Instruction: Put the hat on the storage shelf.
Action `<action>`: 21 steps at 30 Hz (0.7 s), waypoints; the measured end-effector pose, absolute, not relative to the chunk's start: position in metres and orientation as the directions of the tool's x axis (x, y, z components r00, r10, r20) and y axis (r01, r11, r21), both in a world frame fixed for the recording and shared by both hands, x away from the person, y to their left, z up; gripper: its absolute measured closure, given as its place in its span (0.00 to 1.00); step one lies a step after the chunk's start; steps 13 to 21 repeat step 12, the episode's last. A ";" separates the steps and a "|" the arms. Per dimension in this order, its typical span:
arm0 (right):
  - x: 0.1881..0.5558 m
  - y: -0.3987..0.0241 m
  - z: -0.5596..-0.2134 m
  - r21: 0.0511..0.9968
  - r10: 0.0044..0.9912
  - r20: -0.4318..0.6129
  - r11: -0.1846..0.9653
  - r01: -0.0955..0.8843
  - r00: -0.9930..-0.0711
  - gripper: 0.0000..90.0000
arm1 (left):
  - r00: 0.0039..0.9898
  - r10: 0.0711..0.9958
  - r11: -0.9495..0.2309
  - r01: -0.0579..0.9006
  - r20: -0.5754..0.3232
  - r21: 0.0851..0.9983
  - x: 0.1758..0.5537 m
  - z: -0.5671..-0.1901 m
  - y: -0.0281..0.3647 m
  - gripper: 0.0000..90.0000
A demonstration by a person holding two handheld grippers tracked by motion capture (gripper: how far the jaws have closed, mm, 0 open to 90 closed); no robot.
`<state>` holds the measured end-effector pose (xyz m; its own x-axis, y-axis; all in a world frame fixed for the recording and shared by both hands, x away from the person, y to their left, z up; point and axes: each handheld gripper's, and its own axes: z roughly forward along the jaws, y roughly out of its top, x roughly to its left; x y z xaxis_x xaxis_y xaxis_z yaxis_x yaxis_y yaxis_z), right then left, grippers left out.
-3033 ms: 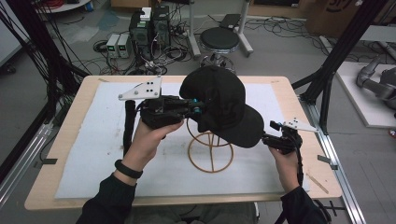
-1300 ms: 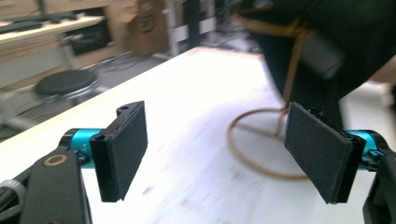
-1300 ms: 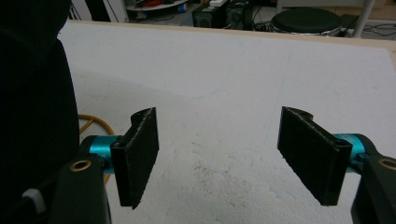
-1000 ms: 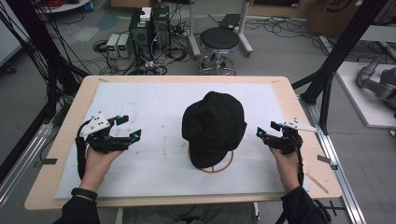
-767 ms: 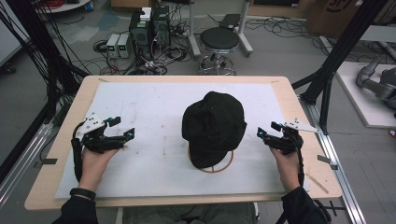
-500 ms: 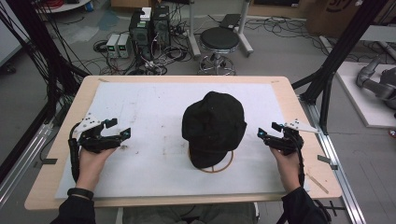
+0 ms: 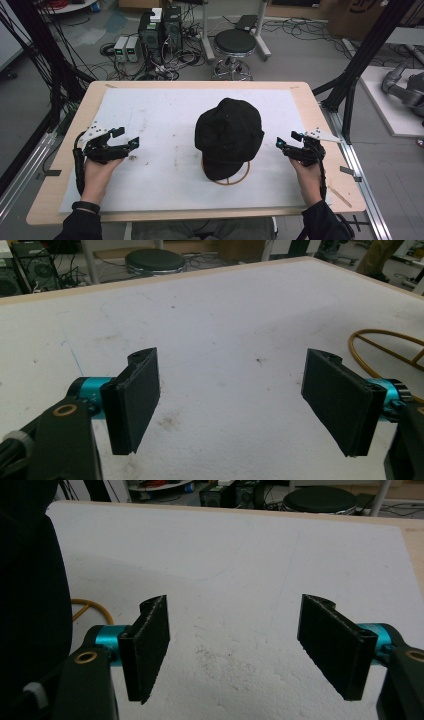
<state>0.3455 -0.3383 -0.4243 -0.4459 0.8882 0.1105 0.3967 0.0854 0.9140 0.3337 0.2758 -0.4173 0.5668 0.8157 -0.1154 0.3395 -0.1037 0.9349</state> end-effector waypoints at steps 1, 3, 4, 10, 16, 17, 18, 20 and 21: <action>0.345 -0.338 -0.424 0.913 0.889 0.112 0.084 0.399 -0.445 0.32 | 0.567 0.816 -0.102 0.339 -0.116 0.935 0.334 -0.417 0.276 0.26; 0.346 -0.338 -0.425 0.914 0.888 0.113 0.084 0.398 -0.446 0.32 | 0.566 0.817 -0.106 0.338 -0.112 0.935 0.334 -0.417 0.276 0.26; 0.346 -0.338 -0.425 0.914 0.888 0.112 0.084 0.397 -0.446 0.32 | 0.567 0.816 -0.105 0.338 -0.113 0.935 0.334 -0.417 0.275 0.26; 0.346 -0.339 -0.424 0.913 0.888 0.114 0.083 0.398 -0.446 0.32 | 0.565 0.818 -0.108 0.333 -0.106 0.937 0.334 -0.417 0.275 0.26; 0.346 -0.339 -0.424 0.913 0.888 0.114 0.083 0.400 -0.445 0.32 | 0.565 0.818 -0.105 0.333 -0.110 0.937 0.334 -0.417 0.276 0.26; 0.346 -0.339 -0.424 0.913 0.888 0.114 0.083 0.400 -0.445 0.32 | 0.565 0.818 -0.105 0.333 -0.110 0.937 0.334 -0.417 0.276 0.26; 0.346 -0.339 -0.424 0.913 0.888 0.114 0.083 0.400 -0.445 0.32 | 0.565 0.818 -0.105 0.333 -0.110 0.937 0.334 -0.417 0.276 0.26; 0.346 -0.339 -0.424 0.913 0.888 0.114 0.083 0.400 -0.445 0.32 | 0.565 0.818 -0.105 0.333 -0.110 0.937 0.334 -0.417 0.276 0.26; 0.346 -0.339 -0.424 0.913 0.888 0.114 0.083 0.400 -0.445 0.32 | 0.565 0.818 -0.105 0.333 -0.110 0.937 0.334 -0.417 0.276 0.26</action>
